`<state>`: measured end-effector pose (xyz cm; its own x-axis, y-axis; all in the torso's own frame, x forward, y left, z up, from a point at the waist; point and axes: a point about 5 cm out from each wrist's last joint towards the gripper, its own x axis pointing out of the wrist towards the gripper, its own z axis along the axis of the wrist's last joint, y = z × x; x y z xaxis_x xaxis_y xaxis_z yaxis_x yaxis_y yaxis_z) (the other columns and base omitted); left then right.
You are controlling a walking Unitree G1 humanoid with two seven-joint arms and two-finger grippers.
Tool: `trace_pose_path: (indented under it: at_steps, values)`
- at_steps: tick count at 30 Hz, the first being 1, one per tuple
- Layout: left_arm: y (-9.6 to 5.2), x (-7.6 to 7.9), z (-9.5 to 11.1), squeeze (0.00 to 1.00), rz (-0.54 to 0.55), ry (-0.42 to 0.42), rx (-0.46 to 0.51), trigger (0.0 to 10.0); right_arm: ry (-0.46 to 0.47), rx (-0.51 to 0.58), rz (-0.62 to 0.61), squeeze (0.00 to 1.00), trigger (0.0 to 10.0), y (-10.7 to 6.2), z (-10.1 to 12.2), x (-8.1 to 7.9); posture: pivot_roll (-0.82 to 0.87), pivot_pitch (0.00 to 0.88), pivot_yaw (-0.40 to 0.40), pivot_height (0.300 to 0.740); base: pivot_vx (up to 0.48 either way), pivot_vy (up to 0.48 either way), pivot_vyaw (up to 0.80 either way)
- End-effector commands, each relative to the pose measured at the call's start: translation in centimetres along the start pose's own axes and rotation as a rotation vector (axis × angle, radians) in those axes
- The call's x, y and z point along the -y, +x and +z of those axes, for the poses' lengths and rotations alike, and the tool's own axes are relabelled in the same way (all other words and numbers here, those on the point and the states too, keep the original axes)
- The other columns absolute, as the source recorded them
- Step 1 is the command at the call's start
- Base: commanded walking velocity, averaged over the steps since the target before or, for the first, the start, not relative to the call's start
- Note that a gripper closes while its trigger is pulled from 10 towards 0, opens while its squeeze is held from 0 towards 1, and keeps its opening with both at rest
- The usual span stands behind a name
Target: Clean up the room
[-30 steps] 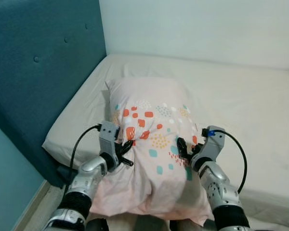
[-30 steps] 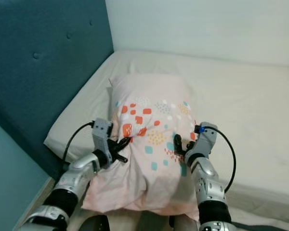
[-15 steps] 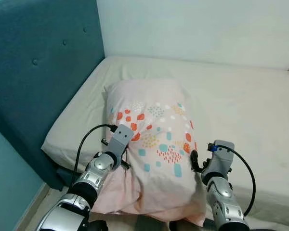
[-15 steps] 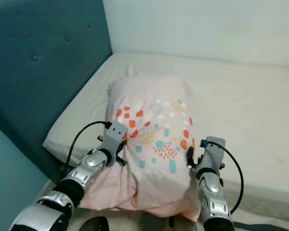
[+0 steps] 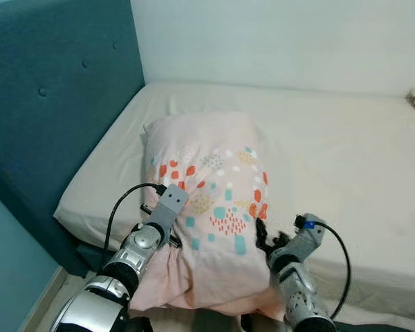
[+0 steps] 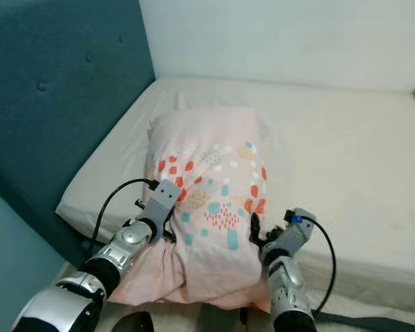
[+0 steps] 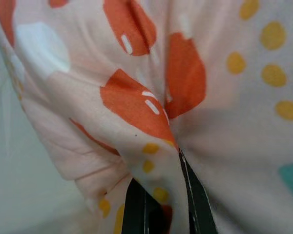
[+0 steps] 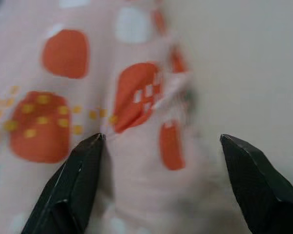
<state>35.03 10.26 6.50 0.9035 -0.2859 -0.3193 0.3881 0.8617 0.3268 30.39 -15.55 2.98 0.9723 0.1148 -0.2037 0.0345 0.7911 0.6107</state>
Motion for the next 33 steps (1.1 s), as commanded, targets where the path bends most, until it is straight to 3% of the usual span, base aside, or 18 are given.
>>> trace_pose_path:
  at_steps: [1,8,9,10,11,15,16,18,19,33]
  values:
    - [-0.1,0.7,-0.4,0.0,-0.037,0.012,-0.017,0.0,0.06,-0.09,0.063,1.0,10.0,0.0,-2.1,-1.1,-0.03,0.119,0.013,0.58,0.0,0.0,0.0]
    - [0.0,0.8,-0.1,0.0,-0.048,-0.006,0.0,0.0,0.107,-0.141,0.198,1.0,10.0,0.4,-3.1,-2.8,-0.03,0.111,0.015,0.58,0.0,0.0,0.0]
    - [0.1,0.9,0.0,0.0,-0.053,-0.01,0.004,0.0,0.116,-0.146,0.233,0.44,10.0,0.5,-3.1,-3.4,-0.03,0.109,0.017,0.58,0.0,0.0,0.0]
    - [0.1,0.9,0.0,0.0,-0.053,-0.01,0.004,0.0,0.116,-0.146,0.233,0.44,10.0,0.5,-3.1,-3.4,-0.03,0.109,0.017,0.58,0.0,0.0,0.0]
    - [0.1,1.0,0.2,0.0,-0.061,-0.021,0.013,0.0,0.111,-0.161,0.273,0.0,10.0,0.6,-3.2,-4.0,-0.03,0.109,0.017,0.58,0.0,0.0,0.0]
    - [0.2,1.1,0.6,0.0,-0.079,-0.056,0.036,0.0,0.045,-0.227,0.345,0.0,10.0,0.6,-3.8,-4.8,-0.03,0.104,0.016,0.58,0.0,0.0,0.0]
    - [0.2,1.1,0.7,0.0,-0.081,-0.07,0.041,0.0,-0.005,-0.246,0.344,0.0,8.9,0.6,-4.0,-4.7,-0.03,0.098,0.014,0.58,0.0,0.0,0.0]
    - [0.2,1.1,0.8,0.0,-0.082,-0.079,0.044,0.0,-0.039,-0.257,0.343,0.0,8.9,0.6,-4.1,-4.6,-0.03,0.098,0.014,0.58,0.0,0.0,0.0]
    - [0.2,1.1,0.8,0.0,-0.085,-0.103,0.05,0.0,-0.052,-0.259,0.334,0.0,0.0,0.6,-4.0,-4.5,-0.03,0.088,0.009,0.58,0.0,0.0,0.0]
    - [0.0,1.8,1.5,0.0,-0.136,-0.312,0.151,0.0,-0.177,-0.248,0.185,0.0,0.0,0.6,-3.0,-1.9,-0.02,0.032,-0.013,0.58,0.0,0.0,0.0]
